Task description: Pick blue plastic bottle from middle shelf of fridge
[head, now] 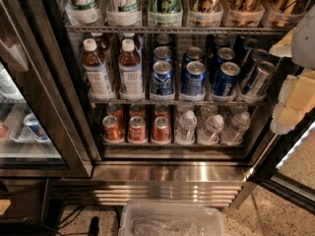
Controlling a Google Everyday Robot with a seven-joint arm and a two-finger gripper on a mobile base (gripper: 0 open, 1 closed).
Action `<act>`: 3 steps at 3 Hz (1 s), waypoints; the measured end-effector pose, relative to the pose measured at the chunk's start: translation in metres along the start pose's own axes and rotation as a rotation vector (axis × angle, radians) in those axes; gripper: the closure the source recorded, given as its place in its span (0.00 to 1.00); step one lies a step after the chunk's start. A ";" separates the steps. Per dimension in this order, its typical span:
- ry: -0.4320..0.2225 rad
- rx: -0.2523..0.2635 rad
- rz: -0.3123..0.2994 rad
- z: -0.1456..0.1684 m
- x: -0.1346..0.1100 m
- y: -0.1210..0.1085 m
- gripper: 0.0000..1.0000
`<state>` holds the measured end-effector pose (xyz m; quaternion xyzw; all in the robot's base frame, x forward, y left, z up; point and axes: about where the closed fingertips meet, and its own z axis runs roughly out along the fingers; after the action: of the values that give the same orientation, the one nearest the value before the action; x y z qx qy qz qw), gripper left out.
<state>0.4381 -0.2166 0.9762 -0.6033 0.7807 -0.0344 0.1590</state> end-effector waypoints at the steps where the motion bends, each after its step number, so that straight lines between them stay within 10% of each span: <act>1: -0.006 0.012 -0.002 0.001 -0.003 0.002 0.00; 3: -0.177 -0.031 -0.144 0.045 -0.060 0.038 0.00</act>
Offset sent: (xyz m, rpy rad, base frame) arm -0.0253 0.0816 -0.0494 0.1426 -0.0303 0.1941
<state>0.4290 -0.1428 0.9366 -0.6608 0.7188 0.0197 0.2149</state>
